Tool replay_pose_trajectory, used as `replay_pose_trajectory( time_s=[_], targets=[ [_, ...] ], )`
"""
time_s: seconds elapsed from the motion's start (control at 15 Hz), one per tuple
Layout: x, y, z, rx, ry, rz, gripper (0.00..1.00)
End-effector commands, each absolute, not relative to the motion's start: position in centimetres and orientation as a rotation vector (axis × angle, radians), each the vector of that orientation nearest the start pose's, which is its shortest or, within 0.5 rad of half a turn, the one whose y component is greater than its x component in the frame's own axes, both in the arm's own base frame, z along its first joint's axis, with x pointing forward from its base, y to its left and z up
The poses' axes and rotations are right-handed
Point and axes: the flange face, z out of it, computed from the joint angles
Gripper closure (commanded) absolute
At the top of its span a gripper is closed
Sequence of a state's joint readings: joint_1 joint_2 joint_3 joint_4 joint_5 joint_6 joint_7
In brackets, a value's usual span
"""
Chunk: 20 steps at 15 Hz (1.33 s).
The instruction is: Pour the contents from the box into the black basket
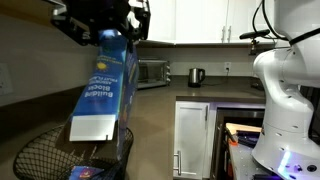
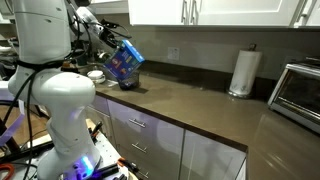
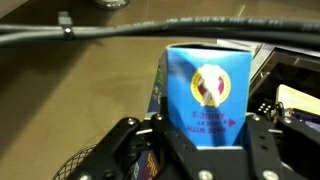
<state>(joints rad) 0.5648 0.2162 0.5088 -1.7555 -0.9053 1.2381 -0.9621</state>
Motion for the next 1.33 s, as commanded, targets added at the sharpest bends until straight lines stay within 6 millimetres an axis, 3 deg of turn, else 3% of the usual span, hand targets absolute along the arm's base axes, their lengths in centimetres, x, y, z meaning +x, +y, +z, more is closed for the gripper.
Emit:
replay_pose_trajectory(
  time_s=[0.0, 0.4, 0.8, 1.07, 1.13, 1.2, 1.27],
  targets=[
    [36.18, 41.93, 47.33, 1.081, 1.857, -0.694, 0.52],
    [36.12, 41.98, 47.65, 1.078, 1.853, -0.675, 0.66],
    [36.08, 42.07, 47.60, 1.073, 1.849, -0.678, 0.55],
    [36.00, 42.12, 47.59, 1.071, 1.842, -0.673, 0.41],
    [35.99, 42.13, 47.61, 1.071, 1.841, -0.671, 0.46],
    [36.00, 42.15, 47.61, 1.071, 1.840, -0.671, 0.43],
    [35.99, 42.15, 47.61, 1.069, 1.840, -0.671, 0.51]
  ],
)
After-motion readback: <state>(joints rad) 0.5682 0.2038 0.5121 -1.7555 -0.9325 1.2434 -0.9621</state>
